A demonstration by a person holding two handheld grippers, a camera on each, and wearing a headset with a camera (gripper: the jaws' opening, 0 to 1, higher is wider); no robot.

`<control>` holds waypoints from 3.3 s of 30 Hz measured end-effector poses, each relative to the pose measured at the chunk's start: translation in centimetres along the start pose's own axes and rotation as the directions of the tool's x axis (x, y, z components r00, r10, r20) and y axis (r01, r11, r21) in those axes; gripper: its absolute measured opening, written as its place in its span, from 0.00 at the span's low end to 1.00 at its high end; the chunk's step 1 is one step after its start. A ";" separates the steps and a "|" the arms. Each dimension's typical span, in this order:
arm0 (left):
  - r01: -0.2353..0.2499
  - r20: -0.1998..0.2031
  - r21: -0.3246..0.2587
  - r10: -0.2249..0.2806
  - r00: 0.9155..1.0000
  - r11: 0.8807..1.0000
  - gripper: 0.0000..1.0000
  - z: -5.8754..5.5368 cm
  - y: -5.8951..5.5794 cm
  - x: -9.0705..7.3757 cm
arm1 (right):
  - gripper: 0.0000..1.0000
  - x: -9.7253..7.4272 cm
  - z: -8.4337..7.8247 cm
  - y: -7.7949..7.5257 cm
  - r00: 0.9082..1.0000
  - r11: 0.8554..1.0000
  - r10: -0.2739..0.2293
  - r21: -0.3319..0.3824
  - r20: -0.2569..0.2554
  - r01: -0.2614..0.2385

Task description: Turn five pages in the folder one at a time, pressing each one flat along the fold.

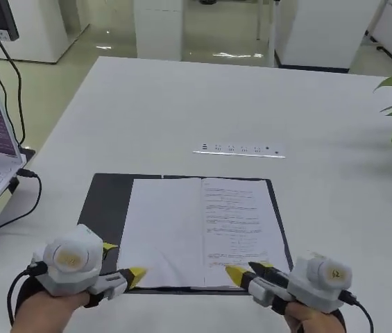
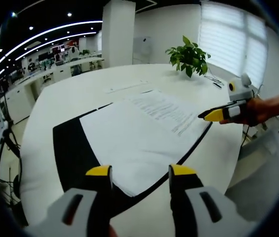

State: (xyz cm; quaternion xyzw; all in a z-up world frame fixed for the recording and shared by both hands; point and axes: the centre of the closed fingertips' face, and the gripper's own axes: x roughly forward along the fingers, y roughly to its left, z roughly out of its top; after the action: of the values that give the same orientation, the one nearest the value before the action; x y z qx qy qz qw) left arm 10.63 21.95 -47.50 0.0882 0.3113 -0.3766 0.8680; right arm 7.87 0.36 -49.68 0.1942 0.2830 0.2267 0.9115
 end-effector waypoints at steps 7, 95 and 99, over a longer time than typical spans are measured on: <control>-0.002 0.034 0.036 0.001 0.999 0.999 0.52 0.8 0.1 -1.9 | 0.48 -2.3 0.9 -0.7 0.999 0.999 0.008 -0.037 0.033 -0.007; 0.309 -0.104 0.144 -0.296 0.949 0.940 0.72 5.5 -13.4 8.2 | 0.75 -12.2 -3.4 -3.8 0.983 0.993 -0.114 -0.041 -0.143 0.109; 0.319 -0.103 0.144 -0.307 0.946 0.937 0.71 6.1 -14.2 9.5 | 0.75 -12.3 -3.7 -3.9 0.983 0.994 -0.111 -0.025 -0.145 0.109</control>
State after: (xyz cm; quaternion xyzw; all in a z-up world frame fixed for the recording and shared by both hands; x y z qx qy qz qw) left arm 8.36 3.95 -47.26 0.1212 0.3243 -0.5298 0.7743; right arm -2.23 -8.46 -49.17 0.1533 0.3573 0.1920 0.9011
